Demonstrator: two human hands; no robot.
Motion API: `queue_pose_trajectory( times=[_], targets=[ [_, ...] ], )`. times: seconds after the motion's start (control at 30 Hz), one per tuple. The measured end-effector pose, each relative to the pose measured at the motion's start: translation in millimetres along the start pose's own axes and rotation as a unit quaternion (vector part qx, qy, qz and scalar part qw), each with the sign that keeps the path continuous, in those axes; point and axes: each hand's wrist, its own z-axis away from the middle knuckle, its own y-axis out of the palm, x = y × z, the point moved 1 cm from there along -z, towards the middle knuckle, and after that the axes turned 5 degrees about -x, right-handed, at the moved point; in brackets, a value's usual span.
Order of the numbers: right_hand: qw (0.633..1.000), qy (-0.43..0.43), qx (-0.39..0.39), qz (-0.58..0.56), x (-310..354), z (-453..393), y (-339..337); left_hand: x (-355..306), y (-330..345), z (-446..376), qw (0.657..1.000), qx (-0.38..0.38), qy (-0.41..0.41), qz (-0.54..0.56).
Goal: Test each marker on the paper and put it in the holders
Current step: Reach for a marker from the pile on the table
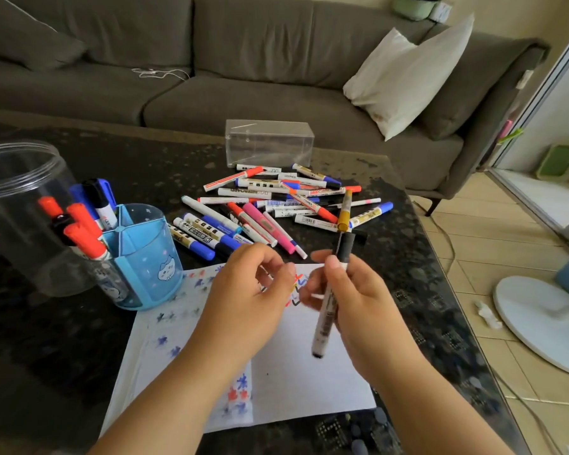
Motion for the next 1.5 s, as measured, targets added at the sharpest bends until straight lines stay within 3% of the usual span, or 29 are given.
queue_pose_trajectory(
  times=[0.1,0.2,0.27,0.33,0.4,0.47,0.57,0.67,0.8,0.87,0.97,1.07,1.17,1.23,1.37,1.43,1.5],
  targets=[
    [0.988,0.09,0.116,-0.052,3.6,4.9,5.9,3.9,2.6,0.7,0.981,0.088,-0.116,0.124],
    [0.938,0.204,0.221,-0.173,9.4,10.0,8.4,-1.5,1.2,4.2,0.904,0.184,-0.218,0.317],
    [0.888,0.245,0.288,-0.262,10.0,11.3,7.7,-8.2,-3.1,6.0,0.842,0.225,-0.241,0.427],
    [0.849,0.25,0.342,-0.316,8.5,10.8,6.8,-15.1,-7.0,7.2,0.803,0.233,-0.24,0.493],
    [0.856,0.241,0.333,-0.312,8.8,11.2,7.7,-15.7,-6.4,7.6,0.789,0.213,-0.243,0.523],
    [0.91,0.211,0.278,-0.226,10.0,12.8,10.2,-14.0,-3.5,6.4,0.795,0.174,-0.257,0.521],
    [0.973,0.114,0.2,0.003,6.2,16.2,16.4,-8.0,-2.0,0.7,0.81,0.1,-0.288,0.501],
    [0.978,0.029,0.131,0.157,-4.0,18.1,17.6,-0.1,-5.6,-5.2,0.848,0.048,-0.296,0.436],
    [0.968,0.011,0.095,0.234,-2.4,16.5,6.5,7.0,-10.0,-4.6,0.899,-0.037,-0.286,0.331],
    [0.967,0.026,0.078,0.239,1.8,13.1,-0.1,9.1,-10.7,-3.1,0.933,-0.051,-0.268,0.233],
    [0.989,0.026,0.047,0.14,5.8,3.5,-9.0,11.7,-10.6,-1.4,0.962,-0.033,-0.222,0.156],
    [0.996,0.085,-0.001,0.027,7.9,-5.5,-18.5,12.7,-10.7,-0.9,0.985,-0.001,-0.16,0.058],
    [0.971,0.183,-0.001,-0.153,5.6,-13.2,-26.4,14.5,-9.1,-2.1,0.993,0.032,-0.106,-0.038],
    [0.956,0.198,0.008,-0.214,3.0,-16.9,-29.9,13.7,-6.8,-0.9,0.993,0.046,-0.082,-0.075],
    [0.983,0.149,0.025,-0.104,-12.2,-23.2,-33.3,13.6,-1.1,2.0,0.988,0.064,-0.033,-0.135],
    [0.996,0.089,-0.01,0.023,-19.7,-26.0,-35.6,13.6,1.5,3.0,0.987,0.071,-0.012,-0.143],
    [0.986,0.028,-0.059,0.151,-23.5,-28.6,-36.9,14.6,5.1,3.5,0.985,0.078,0.015,-0.154]
  ],
)
